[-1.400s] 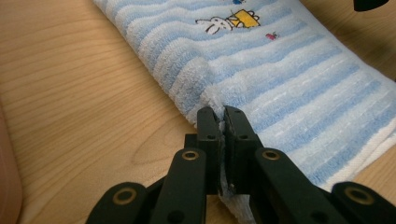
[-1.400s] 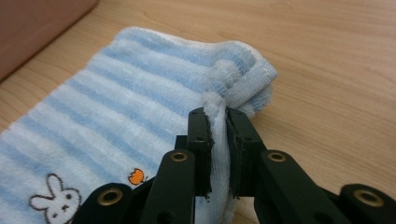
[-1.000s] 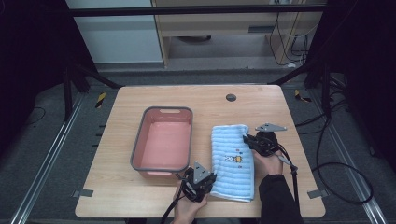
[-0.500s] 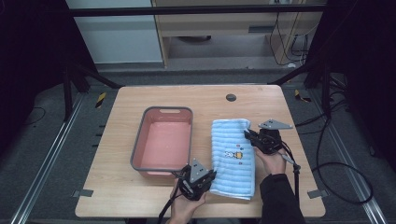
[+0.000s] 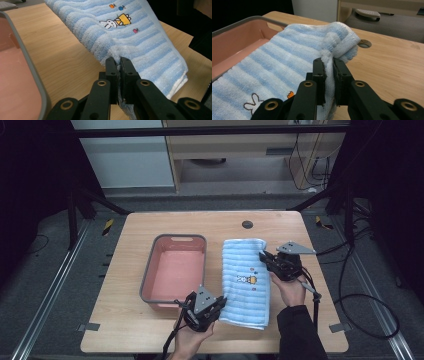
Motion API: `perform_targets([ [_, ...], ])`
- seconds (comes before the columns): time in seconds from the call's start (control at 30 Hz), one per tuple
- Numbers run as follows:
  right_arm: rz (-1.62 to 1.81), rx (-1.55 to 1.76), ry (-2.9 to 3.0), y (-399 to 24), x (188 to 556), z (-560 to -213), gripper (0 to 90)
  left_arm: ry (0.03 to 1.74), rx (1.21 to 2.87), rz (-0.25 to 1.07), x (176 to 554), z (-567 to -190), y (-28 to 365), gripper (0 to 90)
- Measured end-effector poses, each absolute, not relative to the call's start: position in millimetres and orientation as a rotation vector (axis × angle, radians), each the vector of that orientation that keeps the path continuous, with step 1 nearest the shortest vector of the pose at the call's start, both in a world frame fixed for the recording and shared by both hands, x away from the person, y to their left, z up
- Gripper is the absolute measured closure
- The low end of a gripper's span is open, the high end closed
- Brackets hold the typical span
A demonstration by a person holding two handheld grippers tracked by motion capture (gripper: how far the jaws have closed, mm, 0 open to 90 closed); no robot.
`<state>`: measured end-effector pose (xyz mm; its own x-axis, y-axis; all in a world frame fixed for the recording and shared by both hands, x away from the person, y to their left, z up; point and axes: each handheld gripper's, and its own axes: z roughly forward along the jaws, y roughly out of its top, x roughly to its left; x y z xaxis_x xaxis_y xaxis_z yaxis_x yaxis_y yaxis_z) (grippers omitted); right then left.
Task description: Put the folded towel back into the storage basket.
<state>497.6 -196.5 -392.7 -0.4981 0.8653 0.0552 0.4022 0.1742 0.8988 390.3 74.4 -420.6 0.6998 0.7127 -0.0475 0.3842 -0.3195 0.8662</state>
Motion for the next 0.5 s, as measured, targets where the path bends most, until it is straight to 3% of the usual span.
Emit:
perform_targets([
  [0.5, 1.310, 1.145, 1.954, -178.5, 503.2, -360.9, 81.5, 0.833, 1.901, 0.479, 396.2, -394.2, 95.6, 85.7],
])
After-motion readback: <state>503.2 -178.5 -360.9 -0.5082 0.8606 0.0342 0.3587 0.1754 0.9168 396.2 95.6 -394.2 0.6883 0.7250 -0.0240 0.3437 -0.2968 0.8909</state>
